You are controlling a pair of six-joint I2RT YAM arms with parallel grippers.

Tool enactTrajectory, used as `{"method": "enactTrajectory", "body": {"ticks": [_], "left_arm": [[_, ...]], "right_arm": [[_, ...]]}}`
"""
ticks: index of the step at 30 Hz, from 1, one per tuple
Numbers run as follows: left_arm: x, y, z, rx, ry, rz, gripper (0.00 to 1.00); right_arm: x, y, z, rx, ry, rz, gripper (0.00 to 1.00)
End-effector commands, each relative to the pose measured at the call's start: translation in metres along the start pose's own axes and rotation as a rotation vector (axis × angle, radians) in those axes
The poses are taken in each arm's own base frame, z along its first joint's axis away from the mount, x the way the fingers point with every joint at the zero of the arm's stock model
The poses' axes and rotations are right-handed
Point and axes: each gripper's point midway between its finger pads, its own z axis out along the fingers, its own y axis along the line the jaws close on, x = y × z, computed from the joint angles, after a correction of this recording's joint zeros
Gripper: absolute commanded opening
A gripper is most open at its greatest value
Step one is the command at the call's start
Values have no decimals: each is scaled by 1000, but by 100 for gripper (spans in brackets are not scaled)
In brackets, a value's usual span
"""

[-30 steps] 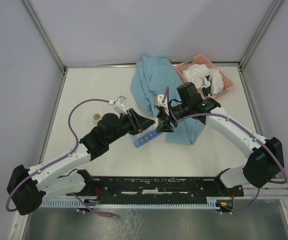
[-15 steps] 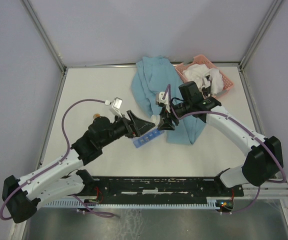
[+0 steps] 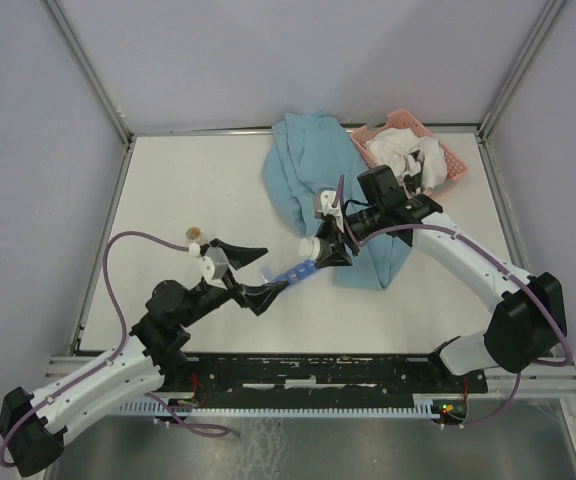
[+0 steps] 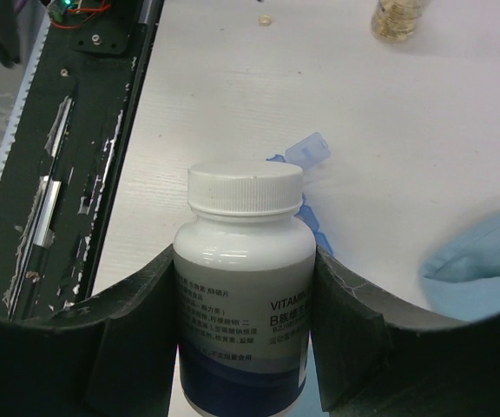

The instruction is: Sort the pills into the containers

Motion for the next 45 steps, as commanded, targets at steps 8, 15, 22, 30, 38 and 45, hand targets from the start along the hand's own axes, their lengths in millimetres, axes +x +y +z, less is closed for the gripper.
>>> {"method": "enactTrajectory", "body": {"ticks": [8,15,22,30,38,45], "left_arm": [[-26,-30,52,359,13,524,94],[-2,-31,66,440,134,514,83],[3,-17,71,366,163,525,79],[4,-15,72,346,153,507,69],[7,-17,74,362,160,492,61],[9,-19,73,373,172,475,51]], "right_arm": [[-10,28,-5,-105,-80,-168,4],[-11,29,-6,-109,-83,-174,4],[-10,29,-5,-114,-85,-168,4],[-10,30,-4,-119,-86,-165,4],[-9,30,-4,-120,-86,-161,4],[-9,30,-4,-121,-87,-160,4]]}}
